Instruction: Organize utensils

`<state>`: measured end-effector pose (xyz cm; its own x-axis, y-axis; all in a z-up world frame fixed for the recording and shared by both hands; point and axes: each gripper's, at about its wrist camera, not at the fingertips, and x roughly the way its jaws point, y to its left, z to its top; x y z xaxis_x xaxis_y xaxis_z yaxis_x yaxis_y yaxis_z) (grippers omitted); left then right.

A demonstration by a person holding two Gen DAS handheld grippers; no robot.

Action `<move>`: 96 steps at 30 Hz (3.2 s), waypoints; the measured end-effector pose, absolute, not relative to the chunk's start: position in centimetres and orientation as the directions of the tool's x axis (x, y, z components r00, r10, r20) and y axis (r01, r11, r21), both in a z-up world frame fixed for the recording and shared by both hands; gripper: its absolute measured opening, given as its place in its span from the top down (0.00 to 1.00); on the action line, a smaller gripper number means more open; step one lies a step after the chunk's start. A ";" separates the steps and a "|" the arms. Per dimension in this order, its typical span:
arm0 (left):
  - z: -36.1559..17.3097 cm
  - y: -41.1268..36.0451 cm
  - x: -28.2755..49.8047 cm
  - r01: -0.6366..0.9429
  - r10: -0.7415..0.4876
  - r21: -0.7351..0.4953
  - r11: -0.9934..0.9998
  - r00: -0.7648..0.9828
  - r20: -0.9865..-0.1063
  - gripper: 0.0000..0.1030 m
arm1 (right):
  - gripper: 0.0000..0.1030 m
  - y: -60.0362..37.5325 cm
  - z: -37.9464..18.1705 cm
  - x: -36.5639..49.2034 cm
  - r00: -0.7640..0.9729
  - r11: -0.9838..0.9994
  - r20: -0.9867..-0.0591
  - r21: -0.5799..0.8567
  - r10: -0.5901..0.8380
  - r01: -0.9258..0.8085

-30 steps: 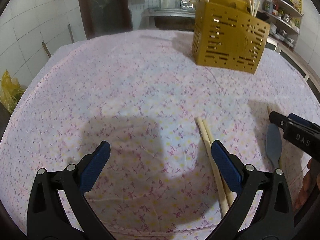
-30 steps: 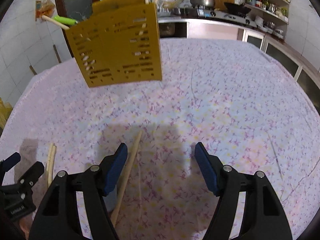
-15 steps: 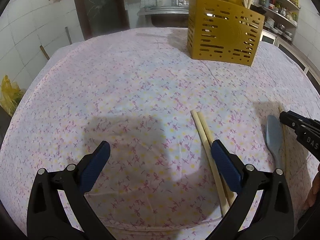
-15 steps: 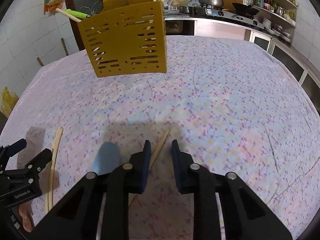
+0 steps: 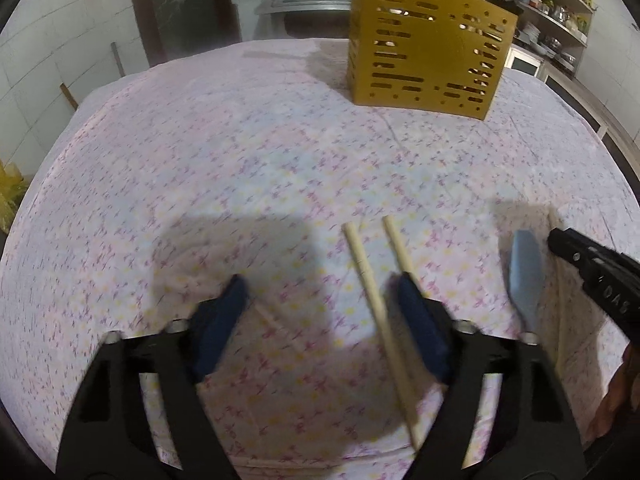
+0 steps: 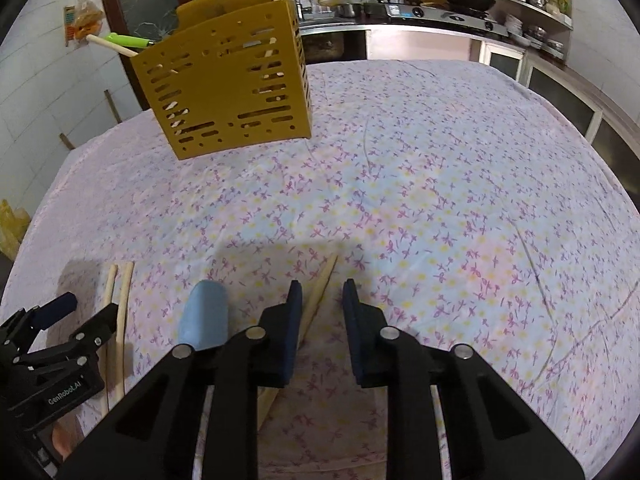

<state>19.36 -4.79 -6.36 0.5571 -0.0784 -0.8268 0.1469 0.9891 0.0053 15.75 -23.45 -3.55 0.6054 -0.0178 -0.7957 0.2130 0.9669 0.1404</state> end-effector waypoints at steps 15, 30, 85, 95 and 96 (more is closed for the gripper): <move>-4.9 -5.0 21.2 0.119 -0.157 -0.109 0.987 0.547 -0.822 0.94 | 0.94 -24.9 -1.5 15.4 0.683 0.951 -0.730 0.206 -0.008 0.232; 3.9 -4.4 15.4 0.153 -0.167 -0.072 0.986 0.822 -0.544 0.95 | 0.94 -25.7 6.0 9.5 0.909 0.959 -0.415 0.246 -0.027 0.141; -2.6 -3.5 21.7 0.131 -0.149 -0.081 0.988 0.672 -0.725 0.95 | 0.94 -25.3 5.6 10.0 0.917 0.974 -0.393 0.174 -0.065 0.144; 3.5 -1.5 15.7 0.115 -0.150 -0.099 0.988 0.842 -0.518 0.95 | 0.94 -25.1 6.5 8.2 0.932 0.976 -0.358 0.175 -0.062 0.132; 3.9 -1.3 15.0 0.114 -0.149 -0.100 0.988 0.851 -0.503 0.95 | 0.94 -25.1 6.6 8.1 0.933 0.976 -0.356 0.176 -0.061 0.131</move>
<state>15.02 -1.28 3.88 0.8515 -0.1492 -0.5028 0.1143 0.9884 -0.0996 8.13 -25.06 6.64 0.9326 -0.0610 -0.3556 0.1308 0.9757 0.1756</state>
